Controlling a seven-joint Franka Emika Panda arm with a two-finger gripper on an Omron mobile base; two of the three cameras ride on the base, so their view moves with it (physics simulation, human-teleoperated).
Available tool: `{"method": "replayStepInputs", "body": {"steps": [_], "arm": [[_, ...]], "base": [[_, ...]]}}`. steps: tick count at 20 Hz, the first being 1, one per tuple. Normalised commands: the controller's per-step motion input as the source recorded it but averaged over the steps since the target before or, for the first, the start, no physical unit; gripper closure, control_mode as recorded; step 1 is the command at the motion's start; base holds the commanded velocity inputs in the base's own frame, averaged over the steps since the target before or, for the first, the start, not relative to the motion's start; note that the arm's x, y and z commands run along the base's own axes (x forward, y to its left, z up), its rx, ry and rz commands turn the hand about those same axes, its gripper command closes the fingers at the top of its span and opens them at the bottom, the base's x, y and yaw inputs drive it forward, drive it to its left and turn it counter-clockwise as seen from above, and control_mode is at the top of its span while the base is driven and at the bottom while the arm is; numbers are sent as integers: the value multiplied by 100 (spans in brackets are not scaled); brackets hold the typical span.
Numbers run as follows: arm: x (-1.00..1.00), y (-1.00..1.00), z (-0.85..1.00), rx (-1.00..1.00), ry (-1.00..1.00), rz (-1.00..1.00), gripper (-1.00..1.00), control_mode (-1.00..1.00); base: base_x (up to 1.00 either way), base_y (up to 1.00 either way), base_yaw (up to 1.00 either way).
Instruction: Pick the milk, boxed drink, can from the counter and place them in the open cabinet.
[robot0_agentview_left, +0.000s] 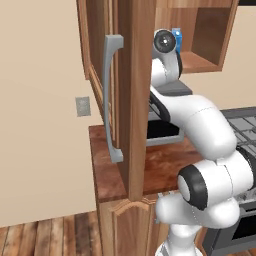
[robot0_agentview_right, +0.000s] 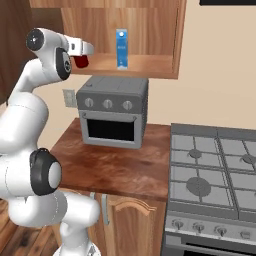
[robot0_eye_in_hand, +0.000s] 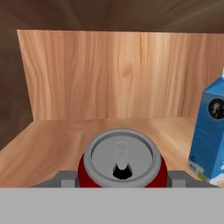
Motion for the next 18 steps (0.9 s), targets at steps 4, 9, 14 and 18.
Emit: {"method": "replayStepInputs", "body": {"steps": [4,9,14,18], "arm": [[35,0,0,0,0,0,100,-100],[56,0,-6,0,0,-2,100,-100],[59,0,-14,0,0,-3,100,-100],[47,0,-16,1,0,-1,100,-100]], "base": [[0,0,0],[0,0,0],[0,0,0],[0,0,0]]}}
